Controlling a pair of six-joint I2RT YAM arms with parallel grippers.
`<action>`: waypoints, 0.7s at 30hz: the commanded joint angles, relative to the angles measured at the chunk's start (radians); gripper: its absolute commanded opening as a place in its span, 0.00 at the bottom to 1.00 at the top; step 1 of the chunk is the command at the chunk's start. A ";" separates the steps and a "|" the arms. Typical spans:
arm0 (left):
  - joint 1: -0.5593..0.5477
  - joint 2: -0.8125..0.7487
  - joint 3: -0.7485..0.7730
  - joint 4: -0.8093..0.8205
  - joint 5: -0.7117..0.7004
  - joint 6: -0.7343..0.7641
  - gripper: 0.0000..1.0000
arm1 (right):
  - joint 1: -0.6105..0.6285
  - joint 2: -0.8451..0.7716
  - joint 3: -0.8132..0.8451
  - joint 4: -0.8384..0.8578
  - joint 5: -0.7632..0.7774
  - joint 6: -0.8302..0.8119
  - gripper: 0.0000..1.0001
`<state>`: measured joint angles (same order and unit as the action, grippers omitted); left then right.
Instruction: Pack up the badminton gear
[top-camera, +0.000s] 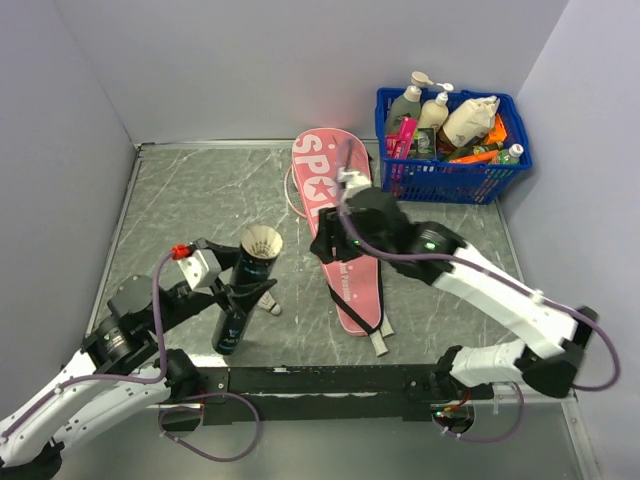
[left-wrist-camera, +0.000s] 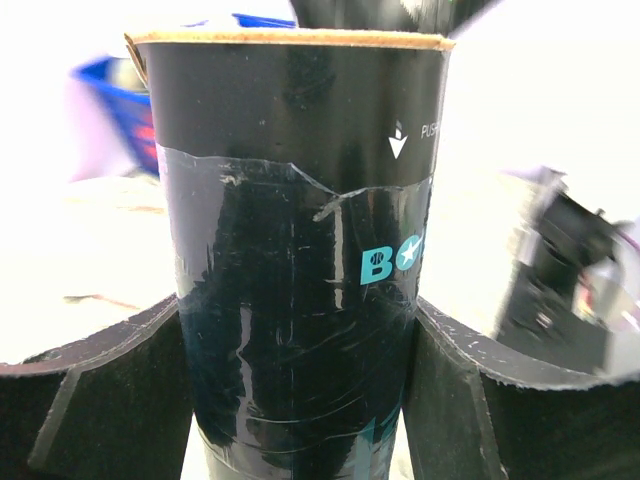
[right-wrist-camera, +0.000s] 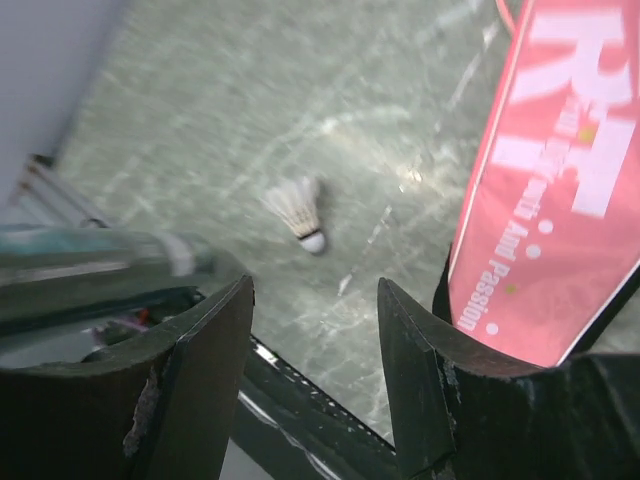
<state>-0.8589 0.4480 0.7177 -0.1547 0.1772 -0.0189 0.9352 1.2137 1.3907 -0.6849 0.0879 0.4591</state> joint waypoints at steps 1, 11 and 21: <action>0.004 -0.022 0.038 0.020 -0.220 0.008 0.01 | -0.015 0.148 -0.003 0.106 -0.016 0.070 0.60; 0.092 -0.087 0.040 0.026 -0.536 -0.047 0.01 | -0.004 0.497 0.128 0.171 -0.138 0.064 0.73; 0.144 -0.106 0.042 0.023 -0.663 -0.092 0.01 | -0.006 0.668 0.184 0.348 -0.494 -0.176 0.79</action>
<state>-0.7258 0.3569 0.7185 -0.1925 -0.4107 -0.0769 0.9249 1.8362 1.4837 -0.4309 -0.2146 0.4252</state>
